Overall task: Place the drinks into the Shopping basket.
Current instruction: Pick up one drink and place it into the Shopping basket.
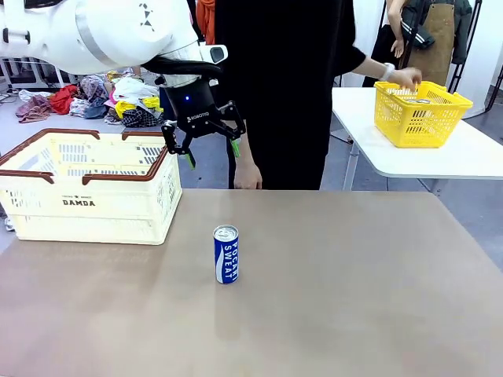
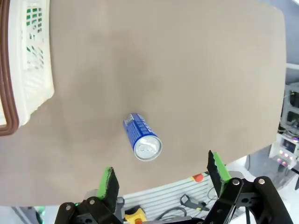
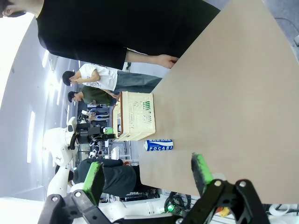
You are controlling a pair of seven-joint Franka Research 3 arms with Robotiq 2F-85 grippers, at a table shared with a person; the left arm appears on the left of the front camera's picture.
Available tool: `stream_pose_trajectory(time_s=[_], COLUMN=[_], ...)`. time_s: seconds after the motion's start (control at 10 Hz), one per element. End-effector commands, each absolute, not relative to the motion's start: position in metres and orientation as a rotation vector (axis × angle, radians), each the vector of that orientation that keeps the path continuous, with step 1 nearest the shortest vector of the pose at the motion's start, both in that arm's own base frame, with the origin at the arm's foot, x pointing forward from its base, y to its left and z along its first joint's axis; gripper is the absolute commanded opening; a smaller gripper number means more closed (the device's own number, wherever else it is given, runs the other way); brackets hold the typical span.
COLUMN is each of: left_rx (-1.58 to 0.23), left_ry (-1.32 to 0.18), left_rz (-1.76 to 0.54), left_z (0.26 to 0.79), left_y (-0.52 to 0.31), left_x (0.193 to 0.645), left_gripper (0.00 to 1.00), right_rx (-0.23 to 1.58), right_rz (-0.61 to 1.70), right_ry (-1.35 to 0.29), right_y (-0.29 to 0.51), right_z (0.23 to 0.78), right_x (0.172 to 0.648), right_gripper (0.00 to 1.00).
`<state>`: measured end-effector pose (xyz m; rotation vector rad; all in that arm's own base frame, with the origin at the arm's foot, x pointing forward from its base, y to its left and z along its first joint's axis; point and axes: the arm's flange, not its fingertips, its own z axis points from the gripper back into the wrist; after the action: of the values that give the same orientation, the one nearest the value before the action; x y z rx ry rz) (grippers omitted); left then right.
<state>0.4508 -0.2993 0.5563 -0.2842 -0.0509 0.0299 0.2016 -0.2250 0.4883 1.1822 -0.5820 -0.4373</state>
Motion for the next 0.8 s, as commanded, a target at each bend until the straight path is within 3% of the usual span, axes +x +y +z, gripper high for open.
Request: stream_pose_trajectory(time_s=[0.0, 0.4, 0.7], left_rx=[-0.283, -0.102, -0.005], left_ry=[-0.057, -0.258, -0.273], left_rz=[0.030, -0.113, -0.169], left_z=[0.556, 0.489, 0.452], left_y=[-0.299, -0.341, -0.355], left_x=[0.451, 0.380, 0.367], left_gripper=[1.00, 1.00, 1.00], right_rx=[1.200, 1.200, 1.200], right_rz=[-0.414, -0.414, -0.414], right_ry=[-0.615, -0.615, -0.615], right_y=[-0.226, -0.226, -0.226], right_z=[0.490, 0.490, 0.490], right_x=[0.204, 0.204, 0.204], right_gripper=[1.00, 1.00, 1.00])
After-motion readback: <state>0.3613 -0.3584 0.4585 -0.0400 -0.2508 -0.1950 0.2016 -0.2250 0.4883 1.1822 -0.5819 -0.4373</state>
